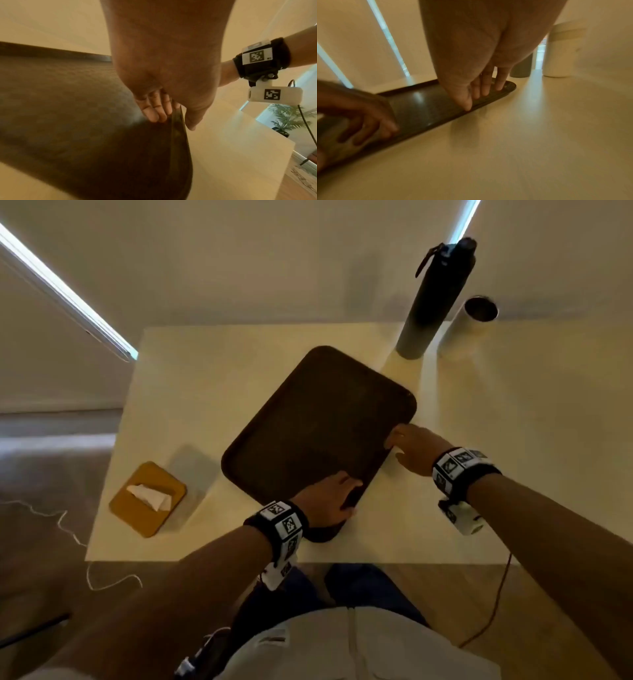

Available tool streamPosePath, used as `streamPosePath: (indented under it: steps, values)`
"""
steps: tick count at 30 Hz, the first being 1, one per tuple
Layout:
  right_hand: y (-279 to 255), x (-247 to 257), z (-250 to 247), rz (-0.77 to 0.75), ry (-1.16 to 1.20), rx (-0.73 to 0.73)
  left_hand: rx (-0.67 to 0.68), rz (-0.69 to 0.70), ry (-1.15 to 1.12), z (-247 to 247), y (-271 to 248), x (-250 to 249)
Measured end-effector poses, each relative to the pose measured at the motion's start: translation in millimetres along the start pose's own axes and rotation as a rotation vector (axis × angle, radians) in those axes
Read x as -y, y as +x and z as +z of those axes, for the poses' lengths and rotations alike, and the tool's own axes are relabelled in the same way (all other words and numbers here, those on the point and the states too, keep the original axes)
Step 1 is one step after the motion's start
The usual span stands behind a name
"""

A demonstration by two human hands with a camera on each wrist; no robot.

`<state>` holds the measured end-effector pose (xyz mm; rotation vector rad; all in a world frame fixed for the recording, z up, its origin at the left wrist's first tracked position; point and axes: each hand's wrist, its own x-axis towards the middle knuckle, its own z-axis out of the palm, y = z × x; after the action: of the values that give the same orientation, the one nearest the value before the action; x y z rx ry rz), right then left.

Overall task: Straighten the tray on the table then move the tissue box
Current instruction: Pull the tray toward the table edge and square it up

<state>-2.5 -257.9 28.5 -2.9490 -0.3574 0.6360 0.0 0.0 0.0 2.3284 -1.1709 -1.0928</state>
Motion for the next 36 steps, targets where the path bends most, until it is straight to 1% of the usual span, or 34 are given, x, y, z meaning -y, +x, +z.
streamPosePath:
  steps: [2, 4, 8, 11, 15, 19, 24, 30, 33, 36]
  values:
    - [13, -11, -3, -0.016, -0.068, 0.029, -0.014, -0.043, -0.037, 0, 13, -6]
    - [23, -18, -6, -0.065, -0.105, 0.076, -0.038, -0.081, -0.081, 0, 18, -11]
    - [32, -22, -10, -0.178, -0.215, 0.122, -0.045, -0.094, -0.172, 4, 20, -9]
    - [36, -23, -7, -0.223, -0.21, 0.104, -0.044, -0.11, -0.188, 3, 18, -3]
    - [29, -14, -3, -0.276, -0.236, 0.062, -0.068, -0.107, -0.147, -7, 7, 11]
    - [24, 4, 7, -0.231, -0.215, -0.001, -0.059, -0.106, -0.078, -22, -7, 32]
    - [29, 38, 12, -0.131, -0.095, -0.088, -0.104, -0.142, -0.015, -42, -25, 63]
    - [44, 75, 17, -0.014, -0.019, -0.11, -0.155, -0.22, 0.047, -63, -36, 93]
    - [57, 85, 20, 0.042, 0.019, -0.127, -0.18, -0.26, 0.051, -72, -37, 107]
    - [69, 91, 20, 0.117, 0.066, -0.143, -0.235, -0.294, 0.03, -82, -36, 120]
